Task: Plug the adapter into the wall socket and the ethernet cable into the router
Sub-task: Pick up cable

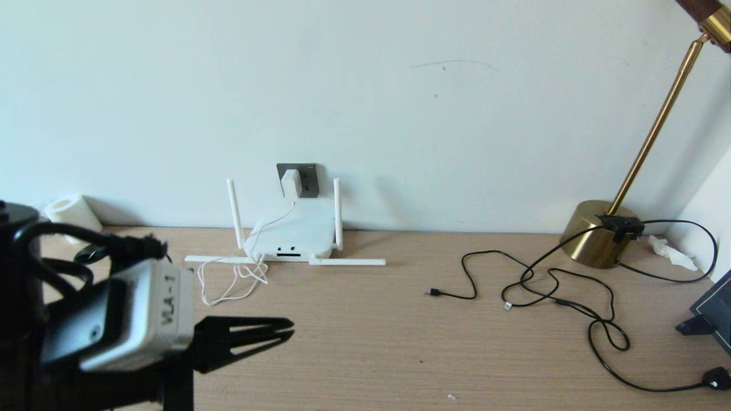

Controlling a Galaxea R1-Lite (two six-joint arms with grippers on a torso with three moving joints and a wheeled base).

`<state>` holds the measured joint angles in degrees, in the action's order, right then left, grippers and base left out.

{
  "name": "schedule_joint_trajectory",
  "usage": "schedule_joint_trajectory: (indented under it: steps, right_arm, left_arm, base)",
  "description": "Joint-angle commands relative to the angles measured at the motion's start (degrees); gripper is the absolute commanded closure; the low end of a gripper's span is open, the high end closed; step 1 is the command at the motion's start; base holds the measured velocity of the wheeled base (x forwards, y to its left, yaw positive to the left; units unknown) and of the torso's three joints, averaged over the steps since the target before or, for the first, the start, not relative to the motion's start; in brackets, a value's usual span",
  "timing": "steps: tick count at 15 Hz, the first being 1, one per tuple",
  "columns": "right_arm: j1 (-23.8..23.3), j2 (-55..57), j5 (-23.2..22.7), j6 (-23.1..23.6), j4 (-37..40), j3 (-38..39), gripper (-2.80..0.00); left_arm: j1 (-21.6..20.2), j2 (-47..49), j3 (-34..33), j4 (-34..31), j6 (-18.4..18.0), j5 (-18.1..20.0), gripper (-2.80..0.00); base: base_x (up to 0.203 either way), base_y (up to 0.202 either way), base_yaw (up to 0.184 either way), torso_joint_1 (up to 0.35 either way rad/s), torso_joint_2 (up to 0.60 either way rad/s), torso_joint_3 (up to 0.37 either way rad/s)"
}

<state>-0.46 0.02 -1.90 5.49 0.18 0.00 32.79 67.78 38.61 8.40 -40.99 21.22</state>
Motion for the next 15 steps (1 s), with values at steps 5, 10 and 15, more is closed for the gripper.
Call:
schedule_joint_trajectory:
  steps: [5, 10, 15]
  right_arm:
    - [0.02, 0.06, -0.03, 0.05, -0.01, 0.0, 0.0]
    - [0.02, 0.06, -0.03, 0.05, -0.01, 0.0, 0.0]
    - [0.02, 0.06, -0.03, 0.05, -0.01, 0.0, 0.0]
  left_arm:
    - [4.25, -4.04, -1.1, -9.28, -1.1, -1.01, 0.0]
    - [5.96, -3.13, 0.04, -28.56, -7.79, -0.98, 0.0]
    - [6.5, 3.16, 0.44, -28.36, -11.9, -1.44, 0.0]
  base:
    - [0.0, 0.0, 0.0, 0.0, 0.0, 0.0]
    - [0.0, 0.0, 0.0, 0.0, 0.0, 0.0]
    - [0.0, 0.0, 0.0, 0.0, 0.0, 0.0]
